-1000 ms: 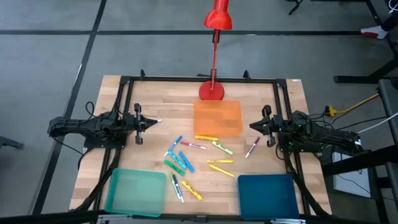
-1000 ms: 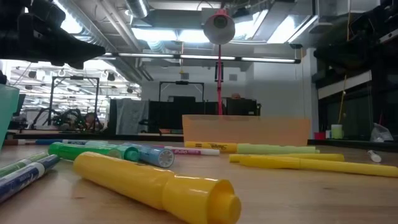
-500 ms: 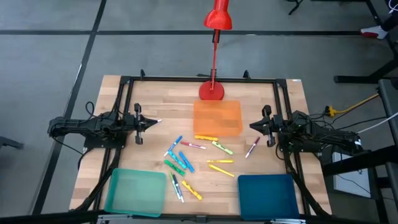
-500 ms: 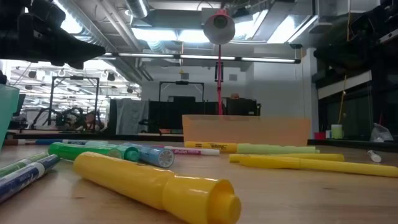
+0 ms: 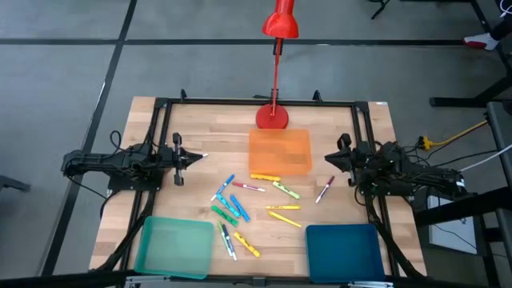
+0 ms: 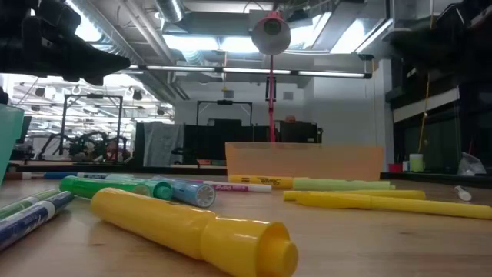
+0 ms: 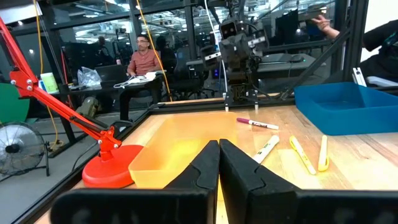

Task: Pick & Place Markers
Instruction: Put the red marker pen into the orange bin

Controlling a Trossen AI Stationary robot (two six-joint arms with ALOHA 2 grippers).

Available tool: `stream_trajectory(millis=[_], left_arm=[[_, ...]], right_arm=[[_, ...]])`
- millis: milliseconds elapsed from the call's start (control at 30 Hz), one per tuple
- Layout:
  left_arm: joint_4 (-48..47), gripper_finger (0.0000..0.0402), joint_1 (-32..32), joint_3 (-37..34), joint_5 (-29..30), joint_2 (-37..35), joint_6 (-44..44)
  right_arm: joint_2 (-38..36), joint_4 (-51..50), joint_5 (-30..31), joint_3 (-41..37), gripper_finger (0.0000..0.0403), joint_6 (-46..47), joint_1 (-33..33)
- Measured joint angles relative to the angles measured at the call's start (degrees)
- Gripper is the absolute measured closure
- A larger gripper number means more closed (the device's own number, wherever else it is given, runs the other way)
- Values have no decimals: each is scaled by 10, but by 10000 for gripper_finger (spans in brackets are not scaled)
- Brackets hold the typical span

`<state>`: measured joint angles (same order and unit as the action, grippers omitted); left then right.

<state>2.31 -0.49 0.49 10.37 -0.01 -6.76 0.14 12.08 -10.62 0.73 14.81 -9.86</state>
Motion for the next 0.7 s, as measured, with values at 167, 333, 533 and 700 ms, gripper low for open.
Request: stream_trajectory(millis=[167,333,533,700], left_arm=[[0,390,0,0,0,0,0],[0,392,0,0,0,0,0],[0,395,0,0,0,0,0],[0,395,0,0,0,0,0]], right_arm=[[0,61,0,0,370,82,0],[0,140,0,0,370,92,0],[4,163,0,35,370,88,0],[23,150,1,87,370,62,0]])
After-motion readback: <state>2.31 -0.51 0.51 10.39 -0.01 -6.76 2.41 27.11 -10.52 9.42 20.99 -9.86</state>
